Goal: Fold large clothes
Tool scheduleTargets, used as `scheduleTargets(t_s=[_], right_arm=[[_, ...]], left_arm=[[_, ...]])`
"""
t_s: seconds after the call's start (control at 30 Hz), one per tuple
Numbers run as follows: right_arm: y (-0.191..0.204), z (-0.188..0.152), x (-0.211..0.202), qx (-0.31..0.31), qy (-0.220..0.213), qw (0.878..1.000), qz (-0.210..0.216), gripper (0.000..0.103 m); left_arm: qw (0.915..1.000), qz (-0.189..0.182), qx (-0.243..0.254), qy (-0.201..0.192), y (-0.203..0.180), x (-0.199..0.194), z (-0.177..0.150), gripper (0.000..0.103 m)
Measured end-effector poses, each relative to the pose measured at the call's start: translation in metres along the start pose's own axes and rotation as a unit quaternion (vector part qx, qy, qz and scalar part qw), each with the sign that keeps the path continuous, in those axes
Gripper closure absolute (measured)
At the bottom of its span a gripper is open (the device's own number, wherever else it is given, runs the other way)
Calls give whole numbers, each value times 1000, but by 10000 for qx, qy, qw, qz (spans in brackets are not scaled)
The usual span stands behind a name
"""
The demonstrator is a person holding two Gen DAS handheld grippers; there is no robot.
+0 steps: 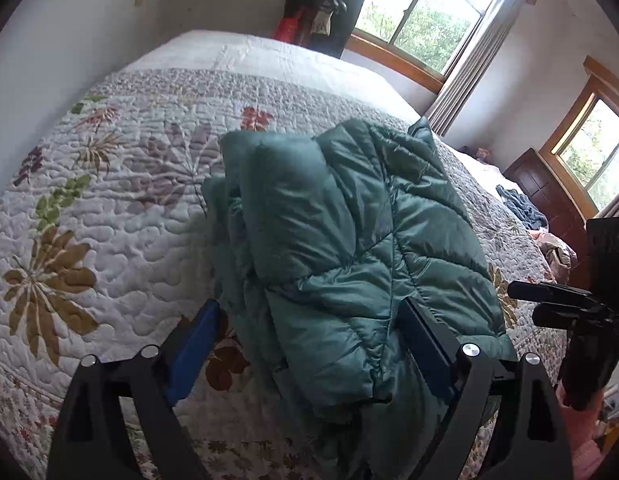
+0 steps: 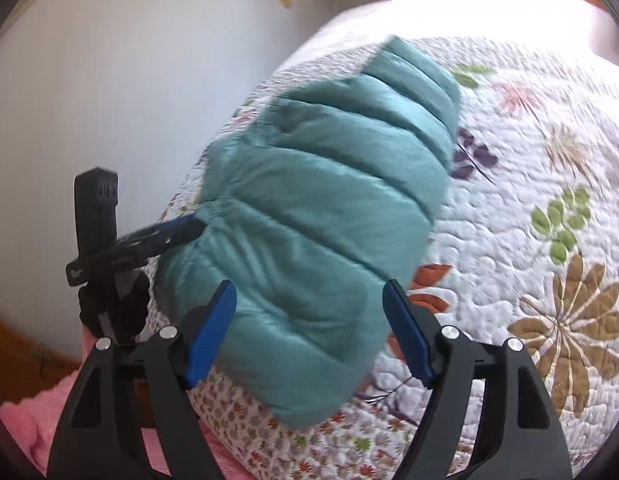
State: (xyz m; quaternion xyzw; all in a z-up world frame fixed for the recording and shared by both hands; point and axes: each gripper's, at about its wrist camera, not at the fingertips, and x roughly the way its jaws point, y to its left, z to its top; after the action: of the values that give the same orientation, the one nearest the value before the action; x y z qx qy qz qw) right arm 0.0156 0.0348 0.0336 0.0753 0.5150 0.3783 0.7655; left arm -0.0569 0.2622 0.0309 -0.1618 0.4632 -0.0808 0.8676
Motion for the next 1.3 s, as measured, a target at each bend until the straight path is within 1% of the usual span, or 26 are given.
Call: scheduleTargets(t_s=[0.07,0.17,0.27,0.3,0.33,0.4,0.47,0.57,0.6,0.63,0.67,0.7,0.73,0.77,0.83,0.93,1.07,1.17,1.23,1.3], right_arm=[[-16,1,8,259,66,9996,62,26],[-40,5,14,613,203,9974,307,22],[-57,6,31,882,367,9935,612,18],[-63,6,39,967,429,9915,763,17],[-67,6,45,1035,473,9894,899,16],[-73,5,57,1147,543,9854,1139,13],[-77,6,69,1293,592,9803,1370,10],[-79,7,82,1396,622,9754,1590,10],[-78,7,83,1372,579,9759,1596,11],[-76,6,81,1321,518,9772,1576,20],[-76,6,78,1287,466,9780,1572,25],[-74,5,73,1265,401,9788,1559,36],[-74,5,67,1240,346,9795,1548,45],[-73,5,62,1198,278,9806,1530,48],[-72,3,47,1056,135,9846,1389,54],[-73,2,17,865,-118,9895,1150,57],[-87,-4,-37,871,-462,9907,937,57],[-104,-11,-70,908,-613,9913,729,56],[-114,-21,-83,970,-661,9911,620,55],[-127,-29,-88,1060,-623,9911,503,55]], left_arm=[[9993,-249,-248,143,11,9,-1,8],[9945,-764,-595,389,27,22,-3,7],[9849,-1389,-823,621,40,35,-6,7],[9789,-1665,-956,706,45,42,-7,7],[9739,-1861,-1057,757,49,47,-9,6],[9666,-2114,-1195,815,54,56,-11,4],[9613,-2310,-1260,815,54,63,-13,3],[9586,-2458,-1221,751,51,68,-14,3],[9577,-2503,-1231,715,50,69,-15,3],[9573,-2529,-1232,671,49,68,-16,7],[9573,-2539,-1236,620,49,68,-16,16],[9568,-2572,-1224,579,49,67,-17,21],[9562,-2603,-1218,552,47,65,-17,31],[9557,-2633,-1203,531,46,66,-16,39],[9553,-2699,-1091,510,36,65,-15,45],[9539,-2839,-852,482,11,67,-7,50],[9472,-3132,-453,510,-33,68,10,51],[9442,-3240,-160,565,-67,78,20,51],[9425,-3279,-24,640,-86,91,21,51],[9432,-3242,68,725,-97,106,20,51]])
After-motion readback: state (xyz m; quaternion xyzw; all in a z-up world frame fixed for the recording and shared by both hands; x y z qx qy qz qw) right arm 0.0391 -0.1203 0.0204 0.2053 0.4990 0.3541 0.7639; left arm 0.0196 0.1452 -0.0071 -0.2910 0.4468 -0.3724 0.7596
